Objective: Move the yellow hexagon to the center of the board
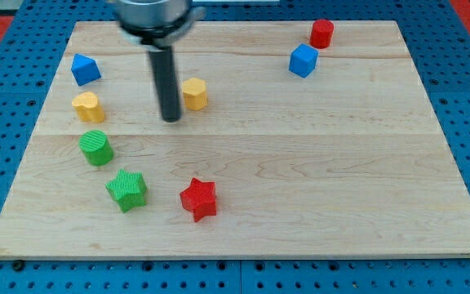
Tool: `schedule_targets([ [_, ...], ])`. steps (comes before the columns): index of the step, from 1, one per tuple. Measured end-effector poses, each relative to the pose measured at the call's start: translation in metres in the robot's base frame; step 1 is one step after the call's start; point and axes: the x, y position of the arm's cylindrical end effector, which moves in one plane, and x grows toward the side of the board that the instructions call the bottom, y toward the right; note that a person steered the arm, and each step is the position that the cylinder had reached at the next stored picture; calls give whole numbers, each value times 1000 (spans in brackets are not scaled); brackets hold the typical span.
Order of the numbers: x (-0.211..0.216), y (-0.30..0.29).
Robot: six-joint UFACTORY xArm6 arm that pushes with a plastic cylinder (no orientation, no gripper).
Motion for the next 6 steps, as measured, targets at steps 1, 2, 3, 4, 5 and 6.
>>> schedule_targets([
  [1, -45, 0],
  [2, -49, 26],
  [3, -46, 67],
  [4, -54, 73],
  [5, -83, 131],
  [6, -72, 180],
])
